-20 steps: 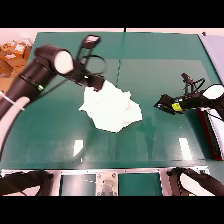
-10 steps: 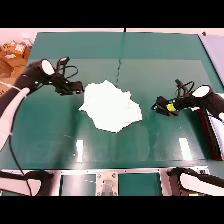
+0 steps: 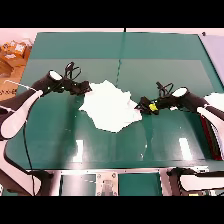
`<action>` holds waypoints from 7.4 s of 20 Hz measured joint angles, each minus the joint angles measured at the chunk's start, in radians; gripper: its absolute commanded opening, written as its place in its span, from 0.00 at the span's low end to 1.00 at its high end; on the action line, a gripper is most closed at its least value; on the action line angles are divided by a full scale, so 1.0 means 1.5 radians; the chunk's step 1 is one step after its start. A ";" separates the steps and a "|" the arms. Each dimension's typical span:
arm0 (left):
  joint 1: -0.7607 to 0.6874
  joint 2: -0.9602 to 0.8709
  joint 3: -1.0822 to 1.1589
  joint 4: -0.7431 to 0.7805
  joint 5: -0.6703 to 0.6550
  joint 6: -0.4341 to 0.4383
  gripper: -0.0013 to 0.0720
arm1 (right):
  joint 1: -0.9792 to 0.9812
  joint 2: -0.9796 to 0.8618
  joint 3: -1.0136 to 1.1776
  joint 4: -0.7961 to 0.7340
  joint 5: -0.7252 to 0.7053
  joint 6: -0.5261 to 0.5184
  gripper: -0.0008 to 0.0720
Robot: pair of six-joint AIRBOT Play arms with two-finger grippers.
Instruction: Fold the shirts.
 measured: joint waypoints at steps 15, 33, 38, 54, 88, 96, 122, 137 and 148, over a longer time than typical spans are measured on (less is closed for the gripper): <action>0.075 0.272 0.275 0.112 -0.230 0.023 0.05 | -0.123 0.177 0.375 0.004 0.112 -0.049 0.03; 0.079 0.516 0.380 0.163 -0.146 0.069 0.05 | -0.216 0.425 0.594 -0.010 0.039 -0.048 0.04; 0.064 0.331 0.377 0.117 -0.165 0.067 0.05 | -0.216 0.300 0.551 -0.038 0.069 -0.047 0.03; -0.027 -0.047 0.425 0.115 -0.347 -0.116 0.82 | -0.261 0.011 0.346 -0.298 0.070 0.035 0.03; 0.090 -0.052 0.431 0.393 -0.366 -0.225 0.05 | -0.341 0.336 -0.028 -0.299 0.155 0.143 0.04; 0.107 -0.071 0.436 0.231 -0.264 -0.104 0.79 | -0.303 0.430 -0.115 -0.181 0.104 0.146 0.04; 0.014 0.411 -0.319 0.161 -0.174 -0.257 0.97 | -0.311 0.251 -0.092 -0.132 -0.030 0.022 0.04; -0.208 0.342 -0.494 -0.003 0.254 -0.327 0.05 | -0.312 0.250 -0.092 -0.116 -0.042 0.019 0.04; -0.103 0.415 -0.284 0.270 -0.062 -0.290 0.05 | -0.312 0.299 0.019 -0.112 0.037 0.006 0.04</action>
